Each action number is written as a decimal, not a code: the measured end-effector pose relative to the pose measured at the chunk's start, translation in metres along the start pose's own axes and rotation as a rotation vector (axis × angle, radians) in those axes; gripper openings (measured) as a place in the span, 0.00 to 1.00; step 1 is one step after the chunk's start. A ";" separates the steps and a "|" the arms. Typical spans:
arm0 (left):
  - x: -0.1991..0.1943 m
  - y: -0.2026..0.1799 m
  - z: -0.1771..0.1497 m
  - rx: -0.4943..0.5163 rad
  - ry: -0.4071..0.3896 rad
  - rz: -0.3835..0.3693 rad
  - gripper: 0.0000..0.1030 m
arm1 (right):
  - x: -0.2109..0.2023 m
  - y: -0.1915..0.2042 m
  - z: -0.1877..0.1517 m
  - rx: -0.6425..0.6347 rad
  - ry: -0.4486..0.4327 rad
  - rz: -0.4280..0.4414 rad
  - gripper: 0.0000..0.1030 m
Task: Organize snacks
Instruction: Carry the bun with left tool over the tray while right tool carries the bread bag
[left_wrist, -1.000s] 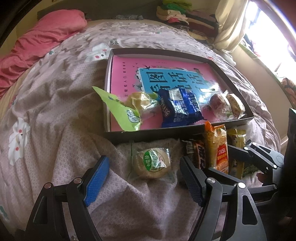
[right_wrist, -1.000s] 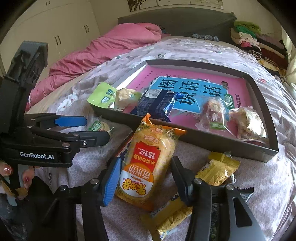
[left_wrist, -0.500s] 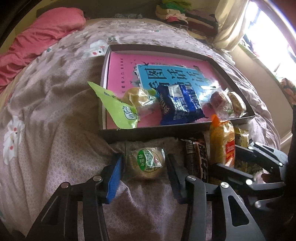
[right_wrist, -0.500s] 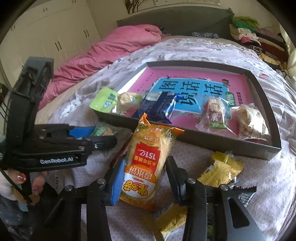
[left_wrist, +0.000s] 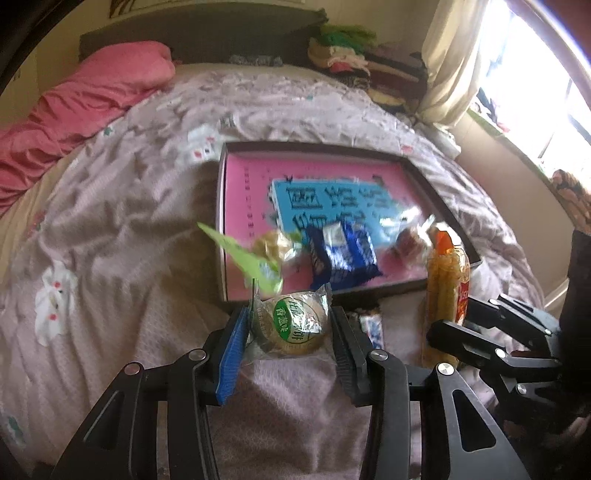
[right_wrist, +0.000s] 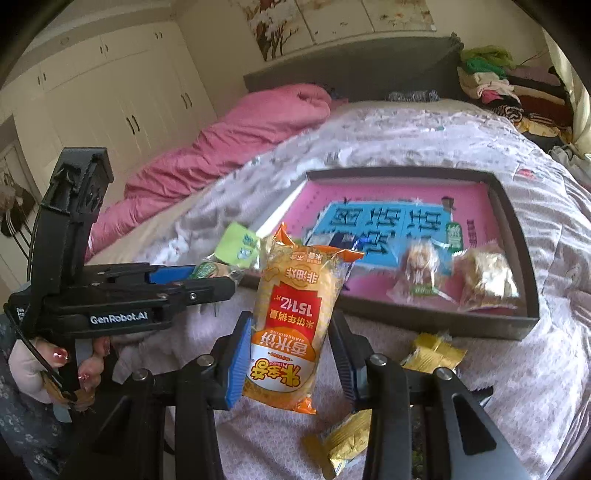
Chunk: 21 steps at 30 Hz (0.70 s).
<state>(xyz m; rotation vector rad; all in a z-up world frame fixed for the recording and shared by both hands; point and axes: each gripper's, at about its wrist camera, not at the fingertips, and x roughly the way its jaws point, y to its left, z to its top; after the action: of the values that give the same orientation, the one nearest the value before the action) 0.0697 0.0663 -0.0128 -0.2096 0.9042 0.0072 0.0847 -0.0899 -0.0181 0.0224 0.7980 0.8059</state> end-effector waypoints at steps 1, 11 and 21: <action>-0.003 0.000 0.001 -0.002 -0.008 0.000 0.45 | -0.002 -0.001 0.002 0.003 -0.012 0.001 0.40; -0.024 -0.004 0.017 -0.009 -0.071 -0.002 0.45 | -0.018 -0.018 0.015 0.039 -0.090 -0.017 0.40; -0.026 -0.011 0.027 -0.010 -0.093 -0.002 0.45 | -0.033 -0.038 0.025 0.082 -0.152 -0.062 0.40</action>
<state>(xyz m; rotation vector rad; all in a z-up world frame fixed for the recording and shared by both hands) 0.0760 0.0624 0.0258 -0.2177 0.8110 0.0192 0.1111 -0.1318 0.0088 0.1299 0.6838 0.7041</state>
